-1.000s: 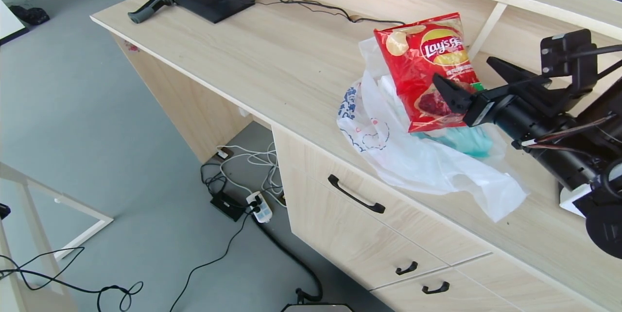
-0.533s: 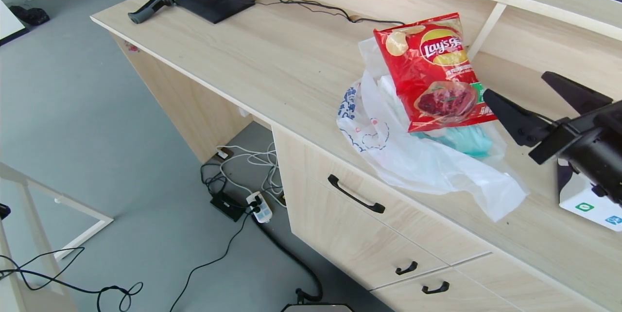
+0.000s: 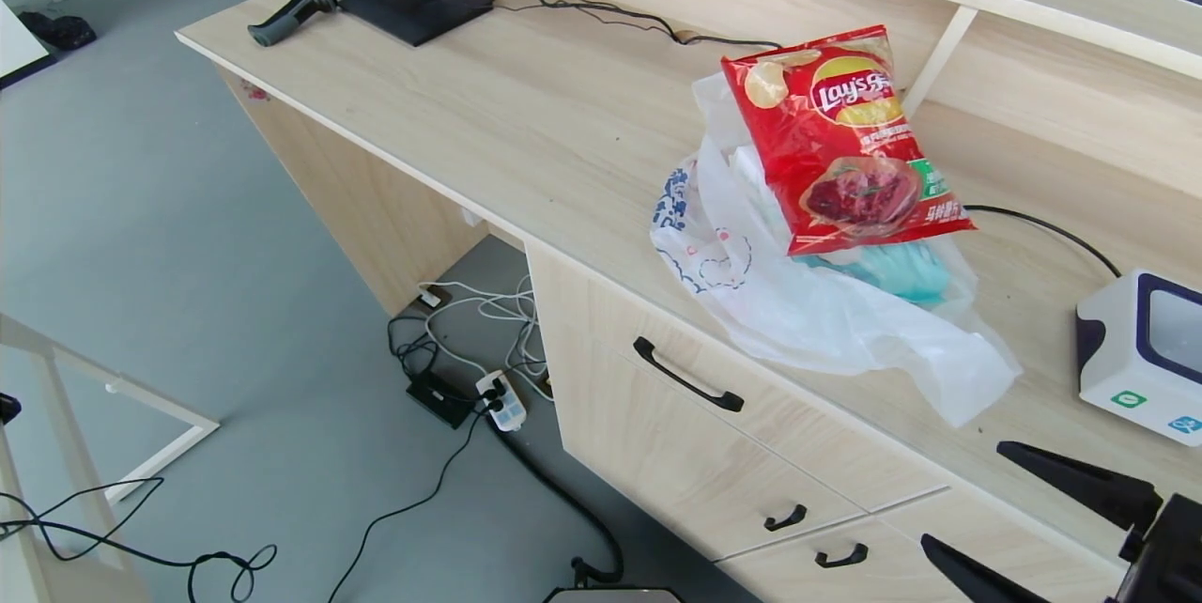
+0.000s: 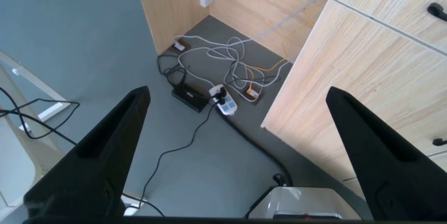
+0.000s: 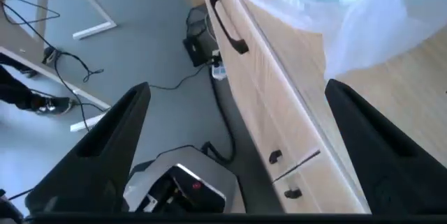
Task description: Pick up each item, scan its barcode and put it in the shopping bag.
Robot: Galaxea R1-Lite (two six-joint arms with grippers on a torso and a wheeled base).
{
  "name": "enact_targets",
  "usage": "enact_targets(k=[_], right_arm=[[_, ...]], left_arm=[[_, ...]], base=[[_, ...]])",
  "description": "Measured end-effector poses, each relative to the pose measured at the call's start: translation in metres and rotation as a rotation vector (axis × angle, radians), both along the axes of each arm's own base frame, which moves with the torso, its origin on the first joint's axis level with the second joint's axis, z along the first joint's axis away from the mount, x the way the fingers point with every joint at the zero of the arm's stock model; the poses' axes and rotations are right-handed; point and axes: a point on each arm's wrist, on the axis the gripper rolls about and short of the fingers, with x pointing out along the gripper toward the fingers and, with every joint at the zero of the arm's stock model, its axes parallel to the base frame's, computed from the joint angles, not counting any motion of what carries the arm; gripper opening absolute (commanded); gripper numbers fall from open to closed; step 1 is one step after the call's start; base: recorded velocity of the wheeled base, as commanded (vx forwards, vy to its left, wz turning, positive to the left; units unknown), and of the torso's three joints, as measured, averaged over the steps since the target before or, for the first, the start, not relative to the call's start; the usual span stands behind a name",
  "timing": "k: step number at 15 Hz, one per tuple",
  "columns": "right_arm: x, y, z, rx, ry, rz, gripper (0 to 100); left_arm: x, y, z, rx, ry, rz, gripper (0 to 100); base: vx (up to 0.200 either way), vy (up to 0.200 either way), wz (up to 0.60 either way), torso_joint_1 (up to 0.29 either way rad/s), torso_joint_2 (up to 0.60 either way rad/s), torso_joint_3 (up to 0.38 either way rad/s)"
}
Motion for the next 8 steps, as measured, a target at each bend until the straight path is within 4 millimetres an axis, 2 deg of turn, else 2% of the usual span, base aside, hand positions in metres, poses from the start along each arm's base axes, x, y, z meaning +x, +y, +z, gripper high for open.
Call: enact_targets(k=[4,8], right_arm=[[-0.033,-0.018,-0.025,-0.107,0.191,0.058,100],[-0.071,-0.04,-0.048,-0.167,0.282,0.138,100]], left_arm=[[0.0,0.0,0.0,-0.001,-0.001,0.001,100],[0.0,0.0,0.0,-0.001,-0.001,0.0,100]], base=[[0.0,0.0,0.0,0.0,0.0,0.0],[0.0,0.0,0.0,0.0,0.0,0.0]])
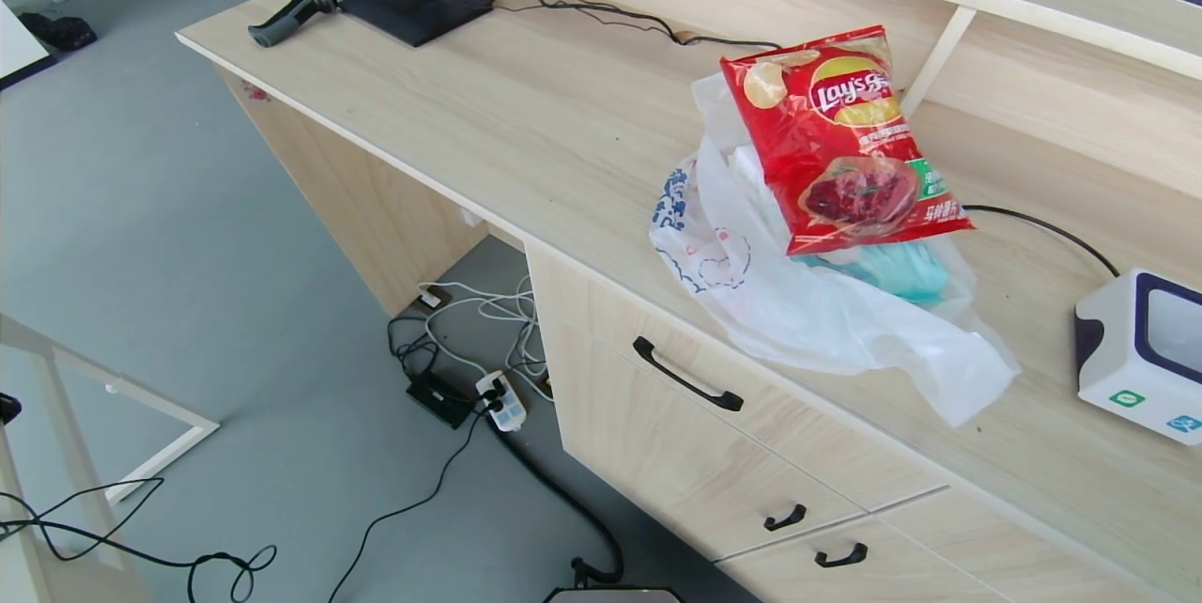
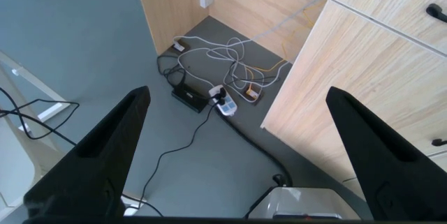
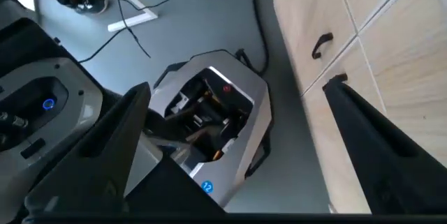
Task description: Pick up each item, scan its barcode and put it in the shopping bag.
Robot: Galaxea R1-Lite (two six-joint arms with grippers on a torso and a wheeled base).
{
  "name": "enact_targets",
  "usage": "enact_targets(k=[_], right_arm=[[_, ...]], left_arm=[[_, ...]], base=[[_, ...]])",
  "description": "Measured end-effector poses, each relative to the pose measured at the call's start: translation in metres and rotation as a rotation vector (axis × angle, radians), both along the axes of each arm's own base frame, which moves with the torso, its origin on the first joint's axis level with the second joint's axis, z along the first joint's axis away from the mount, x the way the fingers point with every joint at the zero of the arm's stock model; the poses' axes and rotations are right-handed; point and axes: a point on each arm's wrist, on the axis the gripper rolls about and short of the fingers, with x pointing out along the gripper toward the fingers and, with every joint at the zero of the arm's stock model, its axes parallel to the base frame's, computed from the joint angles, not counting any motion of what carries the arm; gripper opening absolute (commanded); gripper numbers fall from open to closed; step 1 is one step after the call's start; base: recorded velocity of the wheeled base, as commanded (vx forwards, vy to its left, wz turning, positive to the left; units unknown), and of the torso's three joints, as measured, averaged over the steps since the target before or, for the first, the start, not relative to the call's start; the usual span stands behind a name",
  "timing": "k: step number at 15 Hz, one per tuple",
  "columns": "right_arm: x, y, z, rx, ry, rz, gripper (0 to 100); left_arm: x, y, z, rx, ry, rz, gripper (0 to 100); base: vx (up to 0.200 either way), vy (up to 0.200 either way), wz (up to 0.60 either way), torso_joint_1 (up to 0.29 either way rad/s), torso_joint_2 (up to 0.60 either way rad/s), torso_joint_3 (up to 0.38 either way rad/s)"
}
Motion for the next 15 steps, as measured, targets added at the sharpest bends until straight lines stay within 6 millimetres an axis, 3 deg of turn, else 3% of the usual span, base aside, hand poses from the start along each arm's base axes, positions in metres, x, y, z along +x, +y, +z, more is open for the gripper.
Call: enact_targets(k=[3,7,11,15], right_arm=[[-0.009,-0.006,-0.002,0.042,-0.011,0.005,100],[-0.006,-0.005,-0.001,0.056,0.023,-0.06,100],[0.0,-0.009,-0.003,-0.062,-0.004,-0.347,100],[-0.009,-0.015,-0.001,-0.027,-0.108,-0.639,100]], left_arm=[[0.0,0.0,0.0,0.002,0.0,0.0,100],[0.0,0.0,0.0,0.002,0.0,0.0,100],[0.0,0.0,0.0,0.0,0.0,0.0,100],[0.0,0.0,0.0,0.002,0.0,0.001,100]], base=[[0.0,0.0,0.0,0.0,0.0,0.0],[0.0,0.0,0.0,0.0,0.0,0.0],[0.0,0.0,0.0,0.0,0.0,0.0],[0.0,0.0,0.0,0.0,0.0,0.0]])
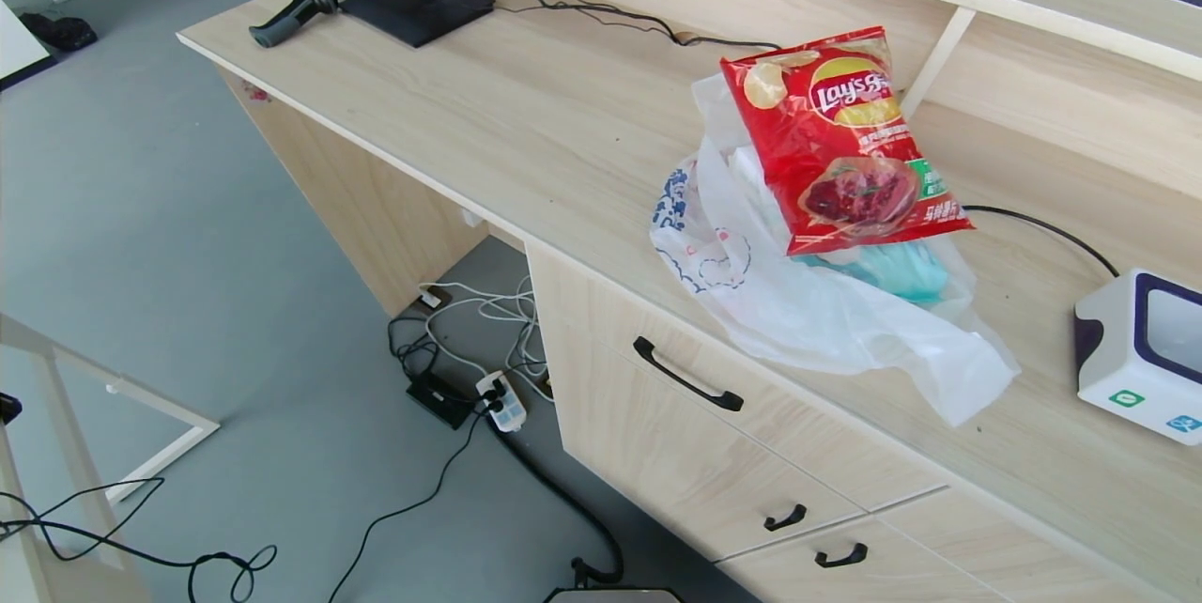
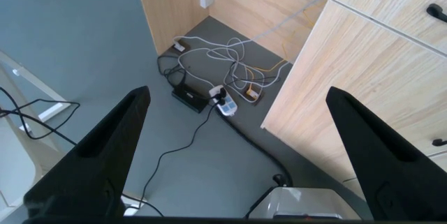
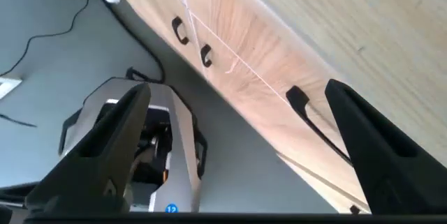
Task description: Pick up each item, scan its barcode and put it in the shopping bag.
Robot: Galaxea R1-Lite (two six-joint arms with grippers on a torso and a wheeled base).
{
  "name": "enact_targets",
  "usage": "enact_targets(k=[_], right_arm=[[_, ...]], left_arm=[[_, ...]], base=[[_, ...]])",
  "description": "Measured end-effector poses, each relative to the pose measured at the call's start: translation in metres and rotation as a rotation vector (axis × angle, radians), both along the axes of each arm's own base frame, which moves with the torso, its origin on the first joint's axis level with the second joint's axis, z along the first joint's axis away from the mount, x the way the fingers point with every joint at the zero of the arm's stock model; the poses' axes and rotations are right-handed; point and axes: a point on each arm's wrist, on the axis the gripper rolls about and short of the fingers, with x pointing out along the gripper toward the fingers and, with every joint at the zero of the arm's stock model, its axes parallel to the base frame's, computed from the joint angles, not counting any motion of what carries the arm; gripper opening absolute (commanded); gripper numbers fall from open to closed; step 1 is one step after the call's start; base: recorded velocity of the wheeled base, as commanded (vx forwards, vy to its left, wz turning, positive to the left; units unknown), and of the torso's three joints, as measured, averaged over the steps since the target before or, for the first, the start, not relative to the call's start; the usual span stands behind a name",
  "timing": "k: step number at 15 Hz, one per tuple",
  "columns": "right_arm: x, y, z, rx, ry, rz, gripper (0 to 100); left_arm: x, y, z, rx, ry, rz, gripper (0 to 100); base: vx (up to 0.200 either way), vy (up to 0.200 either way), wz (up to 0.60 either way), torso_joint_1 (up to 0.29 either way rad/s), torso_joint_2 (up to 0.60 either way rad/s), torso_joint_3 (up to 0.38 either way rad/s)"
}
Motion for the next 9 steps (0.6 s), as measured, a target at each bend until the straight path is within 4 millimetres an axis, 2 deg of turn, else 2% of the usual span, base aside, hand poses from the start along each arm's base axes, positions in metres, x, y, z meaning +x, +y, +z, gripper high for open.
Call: enact_targets(k=[5,9], right_arm=[[-0.021,0.002,0.001,0.012,-0.274,-0.021,100],[-0.025,0.002,0.0,-0.056,-0.335,-0.025,100]], left_arm=[[0.0,0.0,0.0,0.0,0.001,0.0,100],[0.0,0.0,0.0,0.0,0.001,-0.001,100]], base=[[0.0,0.0,0.0,0.0,0.0,0.0],[0.0,0.0,0.0,0.0,0.0,0.0]])
